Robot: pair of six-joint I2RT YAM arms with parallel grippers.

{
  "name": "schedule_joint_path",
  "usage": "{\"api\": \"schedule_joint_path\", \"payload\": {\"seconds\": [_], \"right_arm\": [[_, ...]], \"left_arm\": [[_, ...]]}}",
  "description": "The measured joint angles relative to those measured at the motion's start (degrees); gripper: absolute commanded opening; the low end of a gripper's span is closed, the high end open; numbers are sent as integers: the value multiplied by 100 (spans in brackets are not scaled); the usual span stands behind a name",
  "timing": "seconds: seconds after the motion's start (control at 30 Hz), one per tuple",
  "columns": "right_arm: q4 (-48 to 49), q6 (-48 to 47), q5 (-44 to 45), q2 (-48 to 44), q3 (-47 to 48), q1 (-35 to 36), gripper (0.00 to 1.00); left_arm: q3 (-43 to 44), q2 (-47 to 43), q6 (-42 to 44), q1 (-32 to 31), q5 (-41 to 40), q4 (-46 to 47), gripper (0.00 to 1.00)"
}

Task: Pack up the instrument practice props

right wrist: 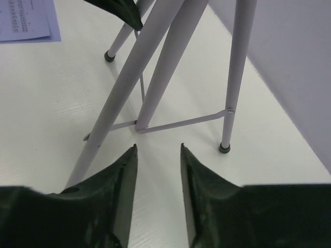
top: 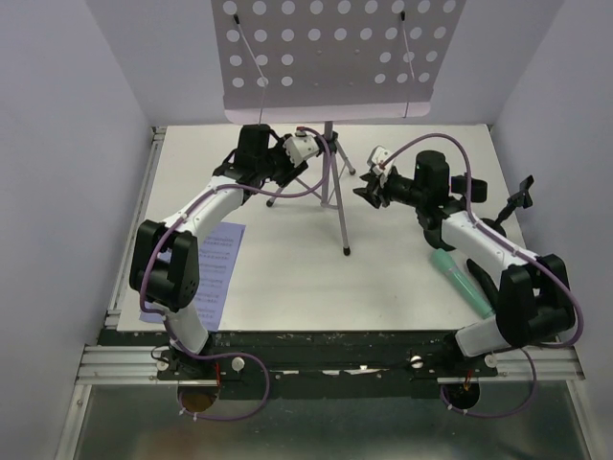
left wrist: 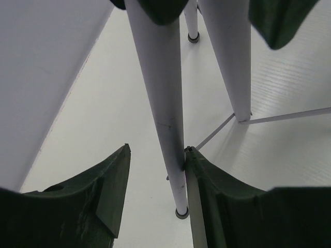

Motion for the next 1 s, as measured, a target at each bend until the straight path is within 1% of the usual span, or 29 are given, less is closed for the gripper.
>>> {"api": "schedule_joint_path", "payload": {"seconds": [0.1, 0.2, 0.33, 0.5, 0.63, 0.7, 0.73, 0.77, 0.9, 1.0], "right_arm": [[-9, -70, -87, 57, 9, 2, 55], [33, -111, -129, 380, 133, 87, 57], [74, -192, -94, 769, 273, 490, 57], [151, -173, -24, 846, 376, 1143, 57], [236, 20, 52, 846, 376, 1484, 59], [243, 96, 136, 833, 376, 1440, 61], [256, 125, 149, 826, 376, 1344, 62], [275, 133, 138, 826, 376, 1207, 64], [319, 85, -11, 925, 474, 466, 67], [481, 92, -114, 1305, 824, 37, 69]], "left_arm": [[-35, 0, 138, 55, 61, 15, 55], [-50, 0, 289, 109, 105, 2, 56], [-50, 0, 538, 243, 120, -4, 57], [-50, 0, 813, 538, 26, 0, 67], [-179, -72, 911, 715, -98, 44, 72], [-380, -221, 931, 793, -140, 20, 76], [-511, -345, 927, 833, -142, -13, 90], [-647, -472, 922, 870, -140, -57, 99], [-1005, -1034, 761, 911, -90, -417, 99], [-1093, -1451, 535, 844, 26, -802, 98]]}}
